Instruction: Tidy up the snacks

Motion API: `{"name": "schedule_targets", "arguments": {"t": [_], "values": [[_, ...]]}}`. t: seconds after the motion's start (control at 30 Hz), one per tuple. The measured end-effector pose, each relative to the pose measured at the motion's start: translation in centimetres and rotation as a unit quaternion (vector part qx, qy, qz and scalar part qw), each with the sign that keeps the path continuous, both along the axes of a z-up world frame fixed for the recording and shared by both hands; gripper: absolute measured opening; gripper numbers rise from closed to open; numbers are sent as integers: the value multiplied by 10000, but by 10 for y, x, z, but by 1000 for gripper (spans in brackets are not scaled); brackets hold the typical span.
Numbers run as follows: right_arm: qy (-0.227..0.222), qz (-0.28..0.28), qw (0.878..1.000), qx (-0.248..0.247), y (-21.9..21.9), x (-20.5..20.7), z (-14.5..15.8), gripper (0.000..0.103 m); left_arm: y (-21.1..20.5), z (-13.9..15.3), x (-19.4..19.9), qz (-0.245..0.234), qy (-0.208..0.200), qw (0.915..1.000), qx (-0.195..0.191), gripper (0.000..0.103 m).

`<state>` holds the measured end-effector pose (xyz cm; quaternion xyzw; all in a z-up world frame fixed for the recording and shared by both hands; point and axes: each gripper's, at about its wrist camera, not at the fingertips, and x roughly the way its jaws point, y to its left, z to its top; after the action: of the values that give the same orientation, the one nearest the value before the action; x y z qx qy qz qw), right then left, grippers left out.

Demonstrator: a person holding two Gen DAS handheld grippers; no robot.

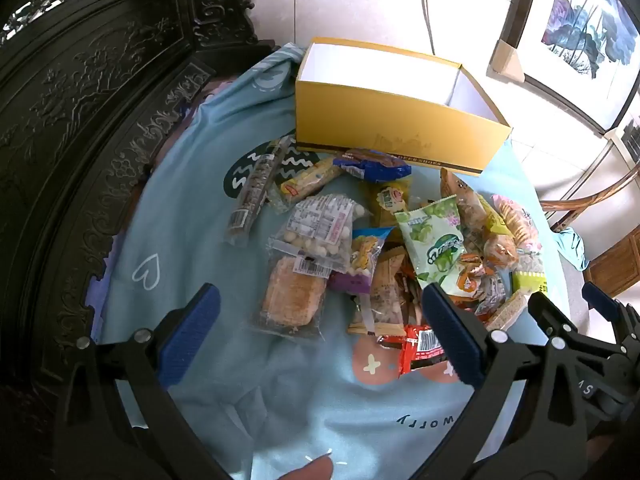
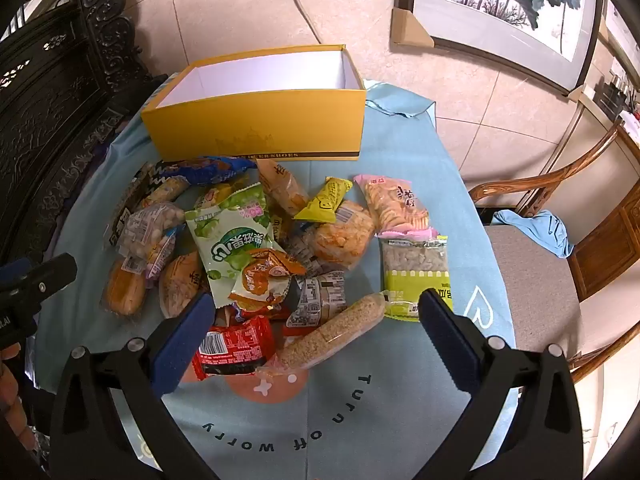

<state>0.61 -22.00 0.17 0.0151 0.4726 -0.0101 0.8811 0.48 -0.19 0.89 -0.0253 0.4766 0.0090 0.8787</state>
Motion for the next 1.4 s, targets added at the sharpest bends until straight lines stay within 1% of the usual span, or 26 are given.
{"name": "schedule_targets", "arguments": {"t": [1.0, 1.4], "values": [[22, -24, 10000, 22, -2, 0, -2, 102, -2, -1, -1, -50, 20, 10000, -31, 101], [19, -26, 10000, 13, -5, -1, -2, 102, -2, -3, 5, -31, 40, 10000, -15, 101]]}}
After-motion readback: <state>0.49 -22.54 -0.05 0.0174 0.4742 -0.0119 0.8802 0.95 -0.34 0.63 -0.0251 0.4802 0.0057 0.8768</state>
